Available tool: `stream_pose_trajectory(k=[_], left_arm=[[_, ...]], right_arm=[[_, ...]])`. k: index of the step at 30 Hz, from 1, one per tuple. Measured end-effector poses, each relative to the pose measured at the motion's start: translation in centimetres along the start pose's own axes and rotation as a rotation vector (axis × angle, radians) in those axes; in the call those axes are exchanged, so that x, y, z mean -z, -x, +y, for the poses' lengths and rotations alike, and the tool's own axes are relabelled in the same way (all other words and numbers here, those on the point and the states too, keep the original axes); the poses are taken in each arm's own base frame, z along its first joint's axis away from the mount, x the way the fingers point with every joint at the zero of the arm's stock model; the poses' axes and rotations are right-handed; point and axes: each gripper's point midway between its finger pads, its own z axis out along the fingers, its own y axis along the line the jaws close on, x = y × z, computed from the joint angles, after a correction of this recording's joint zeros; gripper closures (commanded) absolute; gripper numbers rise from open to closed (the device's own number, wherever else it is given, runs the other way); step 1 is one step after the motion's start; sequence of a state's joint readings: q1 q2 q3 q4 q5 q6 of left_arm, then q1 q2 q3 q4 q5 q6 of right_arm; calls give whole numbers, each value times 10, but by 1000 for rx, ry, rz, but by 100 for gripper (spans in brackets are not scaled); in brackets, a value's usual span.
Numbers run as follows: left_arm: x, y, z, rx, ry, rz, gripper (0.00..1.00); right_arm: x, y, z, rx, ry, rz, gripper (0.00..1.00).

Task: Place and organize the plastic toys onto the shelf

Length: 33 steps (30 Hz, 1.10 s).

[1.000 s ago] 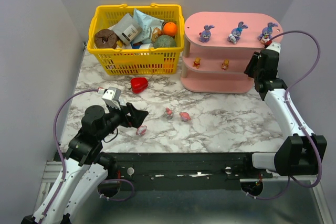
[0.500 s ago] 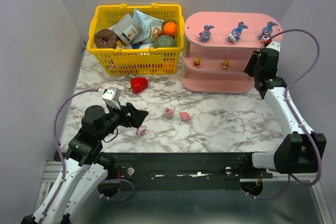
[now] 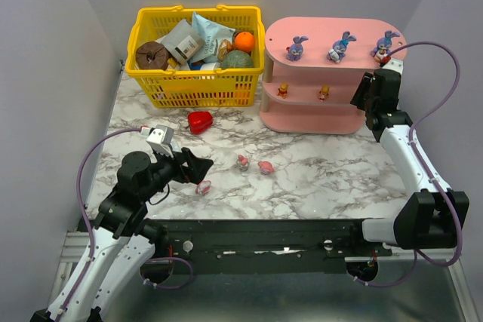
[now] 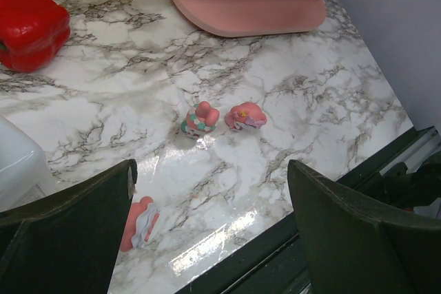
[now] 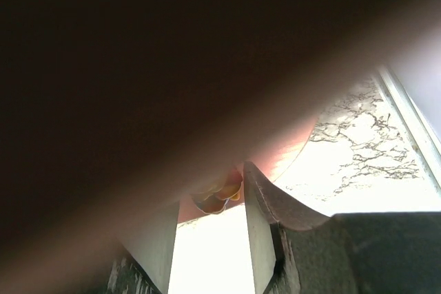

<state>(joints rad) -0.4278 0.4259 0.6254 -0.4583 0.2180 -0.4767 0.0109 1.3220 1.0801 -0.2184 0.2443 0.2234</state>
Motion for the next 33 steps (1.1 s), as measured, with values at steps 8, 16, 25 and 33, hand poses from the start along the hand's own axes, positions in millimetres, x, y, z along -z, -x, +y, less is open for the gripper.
stream_pose_trajectory(k=[8, 16, 25, 33], left_arm=[[0, 0, 0, 0, 0, 0, 1], [0, 0, 0, 0, 0, 0, 1], [0, 0, 0, 0, 0, 0, 1], [0, 0, 0, 0, 0, 0, 1]], right_arm=[[0, 1, -1, 7, -6, -6, 81], [-4, 3, -1, 12, -9, -18, 78], [-6, 6, 0, 7, -4, -36, 44], [8, -3, 2, 12, 31, -5, 33]])
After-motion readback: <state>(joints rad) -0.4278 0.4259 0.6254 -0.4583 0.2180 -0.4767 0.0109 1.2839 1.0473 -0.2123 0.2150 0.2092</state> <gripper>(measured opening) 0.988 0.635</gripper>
